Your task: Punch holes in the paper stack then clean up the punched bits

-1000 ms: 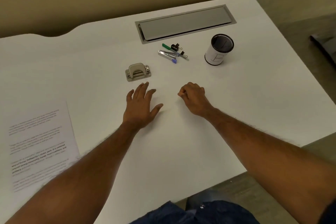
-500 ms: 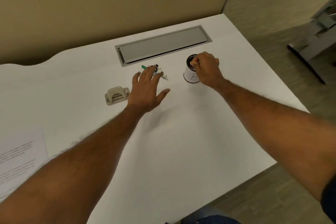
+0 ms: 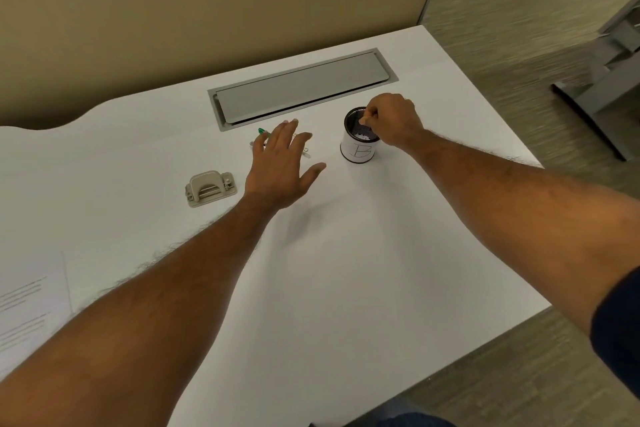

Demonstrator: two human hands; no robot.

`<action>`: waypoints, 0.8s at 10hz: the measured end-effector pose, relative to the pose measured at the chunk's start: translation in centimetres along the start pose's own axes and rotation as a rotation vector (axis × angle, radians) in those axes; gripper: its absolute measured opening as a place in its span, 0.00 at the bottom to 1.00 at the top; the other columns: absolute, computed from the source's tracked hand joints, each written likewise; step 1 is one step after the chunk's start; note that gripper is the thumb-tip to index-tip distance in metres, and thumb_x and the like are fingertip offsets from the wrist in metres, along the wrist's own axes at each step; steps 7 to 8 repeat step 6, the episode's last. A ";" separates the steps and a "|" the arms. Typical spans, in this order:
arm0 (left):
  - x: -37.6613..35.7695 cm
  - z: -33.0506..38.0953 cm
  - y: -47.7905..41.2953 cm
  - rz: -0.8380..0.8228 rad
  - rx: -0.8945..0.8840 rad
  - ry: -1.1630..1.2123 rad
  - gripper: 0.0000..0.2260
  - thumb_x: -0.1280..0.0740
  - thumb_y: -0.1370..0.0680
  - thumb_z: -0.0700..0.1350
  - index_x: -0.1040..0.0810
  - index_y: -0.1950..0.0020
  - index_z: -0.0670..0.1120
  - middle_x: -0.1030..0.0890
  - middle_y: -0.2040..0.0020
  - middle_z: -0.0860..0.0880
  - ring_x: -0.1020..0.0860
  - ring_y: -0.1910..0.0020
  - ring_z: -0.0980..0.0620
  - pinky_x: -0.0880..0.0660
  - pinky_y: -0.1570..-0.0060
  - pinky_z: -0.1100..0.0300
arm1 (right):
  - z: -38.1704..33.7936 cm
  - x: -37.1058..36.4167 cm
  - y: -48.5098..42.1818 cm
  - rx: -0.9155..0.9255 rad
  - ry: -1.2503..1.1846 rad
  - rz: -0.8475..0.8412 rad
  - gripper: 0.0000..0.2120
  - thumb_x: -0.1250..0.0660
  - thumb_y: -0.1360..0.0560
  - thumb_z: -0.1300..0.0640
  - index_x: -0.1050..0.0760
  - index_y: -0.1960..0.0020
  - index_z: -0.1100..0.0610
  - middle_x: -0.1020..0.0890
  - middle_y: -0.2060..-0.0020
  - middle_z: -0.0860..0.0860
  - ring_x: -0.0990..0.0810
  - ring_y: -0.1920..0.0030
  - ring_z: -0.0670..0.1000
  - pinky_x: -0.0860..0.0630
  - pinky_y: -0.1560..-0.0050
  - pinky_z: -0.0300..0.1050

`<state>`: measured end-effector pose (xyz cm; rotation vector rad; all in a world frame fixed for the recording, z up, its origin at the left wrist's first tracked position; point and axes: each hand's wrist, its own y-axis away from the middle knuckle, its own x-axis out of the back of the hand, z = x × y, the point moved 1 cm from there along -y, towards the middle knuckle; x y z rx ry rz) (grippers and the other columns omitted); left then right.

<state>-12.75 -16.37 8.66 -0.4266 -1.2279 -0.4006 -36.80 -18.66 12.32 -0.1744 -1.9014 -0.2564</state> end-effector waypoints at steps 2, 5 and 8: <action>-0.1 -0.4 -0.1 0.013 0.007 -0.015 0.28 0.42 0.21 0.64 0.33 0.26 0.49 0.38 0.22 0.46 0.42 0.22 0.46 0.47 0.25 0.42 | -0.1 -0.2 -0.5 0.134 0.160 0.005 0.15 0.38 0.24 0.64 0.19 0.43 0.52 0.18 0.43 0.51 0.24 0.40 0.57 0.33 0.40 0.53; 0.9 -0.2 0.3 0.011 0.014 -0.057 0.29 0.41 0.21 0.63 0.33 0.26 0.48 0.38 0.22 0.44 0.42 0.22 0.44 0.45 0.26 0.42 | 0.0 0.5 1.3 0.146 -0.032 -0.030 0.22 0.32 0.25 0.52 0.28 0.33 0.57 0.25 0.34 0.54 0.29 0.33 0.56 0.29 0.35 0.53; 1.4 -0.2 1.0 -0.009 0.042 -0.077 0.29 0.42 0.21 0.64 0.35 0.25 0.48 0.39 0.21 0.45 0.44 0.21 0.44 0.46 0.25 0.42 | -0.6 0.1 2.8 0.212 -0.050 -0.027 0.28 0.31 0.25 0.50 0.33 0.29 0.57 0.32 0.27 0.54 0.36 0.27 0.55 0.37 0.29 0.51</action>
